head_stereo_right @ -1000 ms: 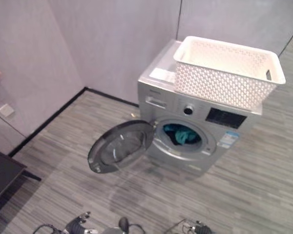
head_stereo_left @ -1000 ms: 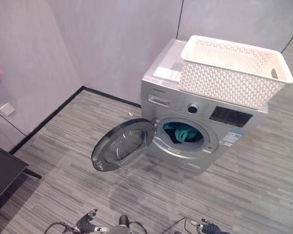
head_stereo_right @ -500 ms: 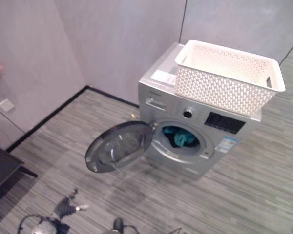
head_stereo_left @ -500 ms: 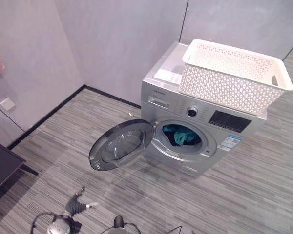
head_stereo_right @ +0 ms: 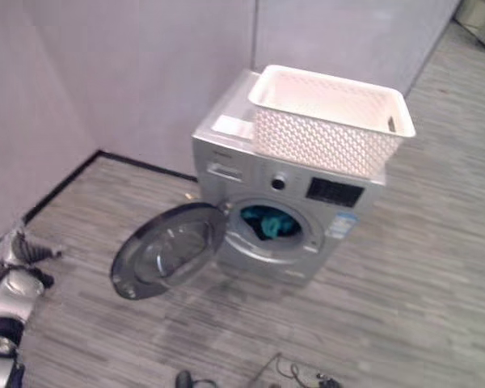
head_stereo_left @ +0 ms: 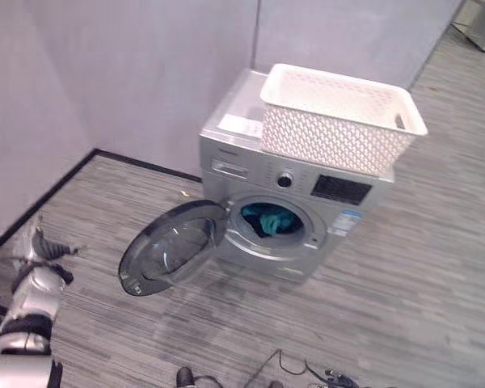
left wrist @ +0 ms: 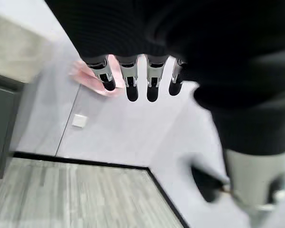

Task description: Grab the laundry basket,head to the washer,open it,put in the laundry and shut it.

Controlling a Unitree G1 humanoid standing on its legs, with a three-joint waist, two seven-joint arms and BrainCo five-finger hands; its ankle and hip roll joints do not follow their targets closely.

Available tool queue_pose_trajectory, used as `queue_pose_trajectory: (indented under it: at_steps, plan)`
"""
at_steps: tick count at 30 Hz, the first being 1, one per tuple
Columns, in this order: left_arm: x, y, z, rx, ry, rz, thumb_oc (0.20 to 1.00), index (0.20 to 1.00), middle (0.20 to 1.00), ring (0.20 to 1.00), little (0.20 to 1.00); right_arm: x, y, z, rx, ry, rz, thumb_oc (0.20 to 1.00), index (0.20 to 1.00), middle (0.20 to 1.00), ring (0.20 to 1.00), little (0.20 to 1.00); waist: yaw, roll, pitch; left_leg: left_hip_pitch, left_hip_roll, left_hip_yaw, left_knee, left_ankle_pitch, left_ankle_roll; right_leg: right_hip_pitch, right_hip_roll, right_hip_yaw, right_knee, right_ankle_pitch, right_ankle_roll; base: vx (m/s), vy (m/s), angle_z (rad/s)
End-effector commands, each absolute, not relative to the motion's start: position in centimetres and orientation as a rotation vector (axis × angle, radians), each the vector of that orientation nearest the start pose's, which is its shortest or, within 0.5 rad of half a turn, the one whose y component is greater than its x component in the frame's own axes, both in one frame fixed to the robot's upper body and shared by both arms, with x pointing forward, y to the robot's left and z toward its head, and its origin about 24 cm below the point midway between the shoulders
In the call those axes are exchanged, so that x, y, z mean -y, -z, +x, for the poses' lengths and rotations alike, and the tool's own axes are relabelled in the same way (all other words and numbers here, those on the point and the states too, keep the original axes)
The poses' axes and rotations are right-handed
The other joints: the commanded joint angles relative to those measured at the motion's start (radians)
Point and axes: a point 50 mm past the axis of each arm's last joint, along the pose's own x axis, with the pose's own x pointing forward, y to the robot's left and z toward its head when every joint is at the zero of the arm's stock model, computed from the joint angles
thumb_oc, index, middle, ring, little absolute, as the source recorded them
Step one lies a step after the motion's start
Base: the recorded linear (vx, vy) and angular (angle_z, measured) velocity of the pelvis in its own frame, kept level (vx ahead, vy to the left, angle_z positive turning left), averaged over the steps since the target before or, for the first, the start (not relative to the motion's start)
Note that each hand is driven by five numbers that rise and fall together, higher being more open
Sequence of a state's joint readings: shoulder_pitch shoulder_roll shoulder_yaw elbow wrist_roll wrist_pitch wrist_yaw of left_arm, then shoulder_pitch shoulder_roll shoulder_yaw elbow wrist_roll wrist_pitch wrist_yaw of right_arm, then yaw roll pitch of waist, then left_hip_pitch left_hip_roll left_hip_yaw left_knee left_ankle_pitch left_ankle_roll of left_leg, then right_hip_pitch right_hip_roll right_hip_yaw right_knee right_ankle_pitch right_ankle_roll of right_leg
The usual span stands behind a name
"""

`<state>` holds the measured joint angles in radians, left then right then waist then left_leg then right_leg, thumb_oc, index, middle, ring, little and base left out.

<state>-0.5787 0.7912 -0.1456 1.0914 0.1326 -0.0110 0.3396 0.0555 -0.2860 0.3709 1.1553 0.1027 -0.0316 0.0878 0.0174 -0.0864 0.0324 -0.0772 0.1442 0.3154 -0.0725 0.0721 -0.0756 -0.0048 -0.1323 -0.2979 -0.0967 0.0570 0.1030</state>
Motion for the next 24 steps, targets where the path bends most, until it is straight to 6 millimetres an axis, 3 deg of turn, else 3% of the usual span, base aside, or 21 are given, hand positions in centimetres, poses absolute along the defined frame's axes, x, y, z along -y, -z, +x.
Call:
queue_pose_trajectory:
  at_steps: [1, 3, 8, 9, 13, 16, 24]
  plan:
    - [-40.0, -13.2, 31.7, -0.303, -0.713, 0.891, 1.0, 1.0, 1.0, 1.0, 1.0, 23.1, 15.4, 11.0, -1.144, -0.175, -0.377, 1.0, 1.0, 1.0, 1.0, 1.0, -0.034, -0.025, 0.07, -0.141, 0.052, -0.066, 0.127, -0.029, -0.018, 0.009, -0.087, 0.017, 0.025, -0.028, 0.091, -0.03, -0.007, -0.02]
    - [-39.8, -15.4, 32.9, -0.288, -0.716, 0.866, 1.0, 1.0, 1.0, 1.0, 1.0, 23.5, 14.8, 12.3, -1.1, -0.167, -0.39, 1.0, 1.0, 1.0, 1.0, 1.0, -0.055, -0.046, 0.104, -0.197, 0.061, -0.082, 0.179, -0.056, -0.028, -0.037, -0.08, 0.041, 0.038, -0.025, 0.094, -0.11, -0.008, -0.11]
    - [-39.4, -16.8, 33.7, -0.286, -0.71, 0.847, 1.0, 1.0, 1.0, 1.0, 1.0, 23.6, 14.2, 13.6, -1.052, -0.171, -0.405, 1.0, 1.0, 1.0, 1.0, 1.0, -0.073, -0.069, 0.134, -0.264, 0.067, -0.094, 0.221, -0.061, -0.027, -0.096, -0.078, 0.056, 0.054, -0.014, 0.09, -0.1, 0.014, -0.15]
    - [-39.6, -18.0, 33.9, -0.301, -0.721, 0.813, 1.0, 1.0, 1.0, 1.0, 1.0, 23.1, 14.0, 14.3, -1.026, -0.214, -0.419, 1.0, 1.0, 1.0, 1.0, 1.0, -0.092, -0.089, 0.154, -0.309, 0.073, -0.098, 0.252, -0.065, -0.028, -0.138, -0.076, 0.069, 0.065, -0.003, 0.088, -0.08, 0.027, -0.04]
    - [-39.9, -18.5, 33.7, -0.314, -0.739, 0.794, 1.0, 1.0, 1.0, 1.0, 1.0, 22.8, 13.9, 14.4, -1.021, -0.243, -0.431, 1.0, 1.0, 1.0, 1.0, 1.0, -0.103, -0.106, 0.162, -0.338, 0.082, -0.103, 0.273, -0.071, -0.03, -0.164, -0.073, 0.075, 0.069, 0.006, 0.089, -0.04, 0.009, -0.04]
    - [-41.4, -20.1, 32.7, -0.338, -0.81, 0.844, 1.0, 1.0, 1.0, 1.0, 1.0, 22.0, 13.7, 14.8, -0.991, -0.306, -0.452, 1.0, 1.0, 1.0, 1.0, 1.0, -0.126, -0.139, 0.17, -0.38, 0.102, -0.1, 0.311, -0.085, -0.032, -0.205, -0.065, 0.096, 0.072, 0.02, 0.09, -0.03, 0.013, -0.03]
    - [-42.4, -20.2, 31.8, -0.361, -0.842, 0.808, 1.0, 1.0, 1.0, 1.0, 1.0, 21.7, 13.0, 15.4, -0.943, -0.354, -0.479, 1.0, 1.0, 1.0, 1.0, 1.0, -0.141, -0.169, 0.174, -0.406, 0.119, -0.103, 0.336, -0.094, -0.035, -0.229, -0.059, 0.105, 0.075, 0.031, 0.091, -0.01, -0.004, -0.08]
